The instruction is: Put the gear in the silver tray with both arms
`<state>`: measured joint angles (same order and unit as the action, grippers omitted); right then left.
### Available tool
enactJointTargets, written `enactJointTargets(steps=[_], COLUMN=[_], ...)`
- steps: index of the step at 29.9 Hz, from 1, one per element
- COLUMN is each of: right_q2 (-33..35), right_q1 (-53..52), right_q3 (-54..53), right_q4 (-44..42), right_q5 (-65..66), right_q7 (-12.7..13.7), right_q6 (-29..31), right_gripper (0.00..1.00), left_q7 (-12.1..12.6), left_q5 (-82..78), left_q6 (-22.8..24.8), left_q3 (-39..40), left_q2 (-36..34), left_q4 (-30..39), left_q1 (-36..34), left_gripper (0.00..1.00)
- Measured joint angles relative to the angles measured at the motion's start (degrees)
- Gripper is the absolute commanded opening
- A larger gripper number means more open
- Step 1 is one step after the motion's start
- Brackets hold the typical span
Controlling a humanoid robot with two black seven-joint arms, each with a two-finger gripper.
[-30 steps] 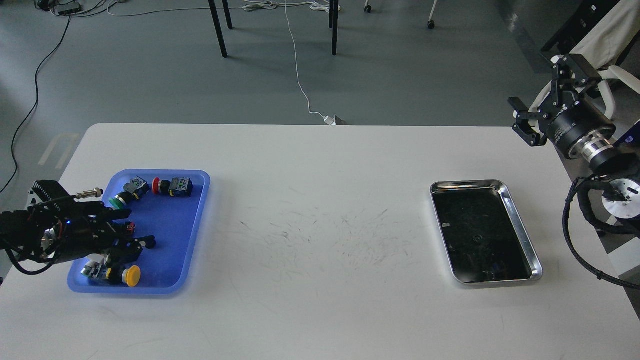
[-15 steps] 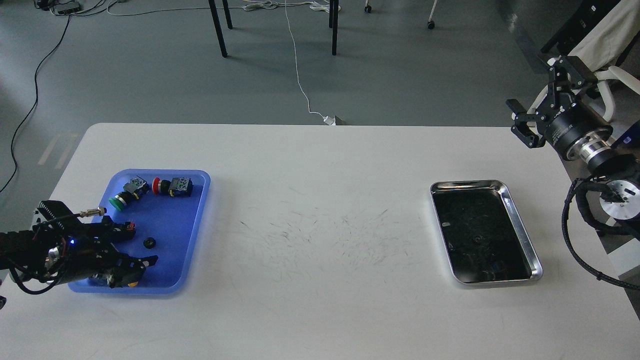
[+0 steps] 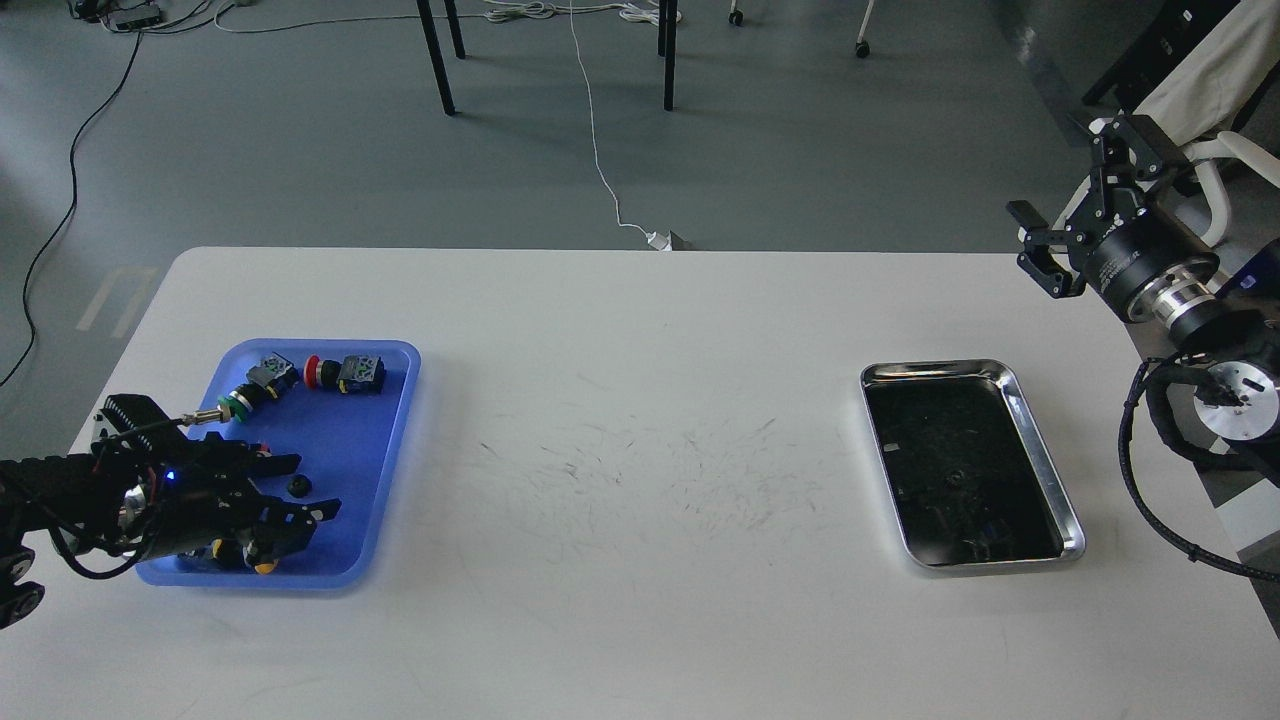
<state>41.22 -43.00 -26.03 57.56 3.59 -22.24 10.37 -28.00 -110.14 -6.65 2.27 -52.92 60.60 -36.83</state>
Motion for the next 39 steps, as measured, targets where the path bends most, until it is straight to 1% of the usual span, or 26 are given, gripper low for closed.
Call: enactJointTargets(steps=[11, 19, 25, 27, 32, 35, 37, 39], right_q2=[-0.15, -0.34, -0.42, -0.42, -0.42, -0.42, -0.42, -0.42], right_q1=[0.22, 0.22, 0.21, 0.21, 0.20, 0.22, 0.27, 0.28], right_q3=[0.02, 0.02, 0.02, 0.02, 0.02, 0.02, 0.02, 0.02], right_q4=[0.00, 0.01, 0.01, 0.01, 0.01, 0.01, 0.01, 0.01], right_q5=[0.01, 0.59, 0.97, 0.98, 0.98, 1.03, 1.03, 1.04], right_q7=[0.00, 0.00, 0.00, 0.00, 0.00, 0.00, 0.00, 0.00], right_q6=[0.00, 0.00, 0.00, -0.01, -0.06, -0.03, -0.02, -0.01], right_gripper=[0.99, 0.99, 0.99, 0.99, 0.99, 0.99, 0.99, 0.99], left_q7=[-0.01, -0.01, 0.00, 0.00, -0.01, 0.00, -0.01, 0.00], left_q5=[0.41, 0.50, 0.53, 0.48, 0.40, 0.46, 0.47, 0.51], left_q6=[-0.62, -0.95, -1.02, -1.03, -1.14, -1.17, -1.18, -1.18], left_q3=[0.21, 0.04, 0.10, 0.10, -0.20, -0.25, -0.28, -0.28], left_q2=[-0.12, 0.07, 0.13, 0.11, -0.12, -0.06, -0.03, 0.01], left_q4=[-1.30, -2.05, -1.97, -1.97, -1.84, -1.96, -1.88, -1.83], left_q1=[-0.01, 0.16, 0.16, 0.15, 0.18, 0.24, 0.36, 0.36], left_gripper=[0.60, 0.60, 0.57, 0.51, 0.50, 0.47, 0.42, 0.41])
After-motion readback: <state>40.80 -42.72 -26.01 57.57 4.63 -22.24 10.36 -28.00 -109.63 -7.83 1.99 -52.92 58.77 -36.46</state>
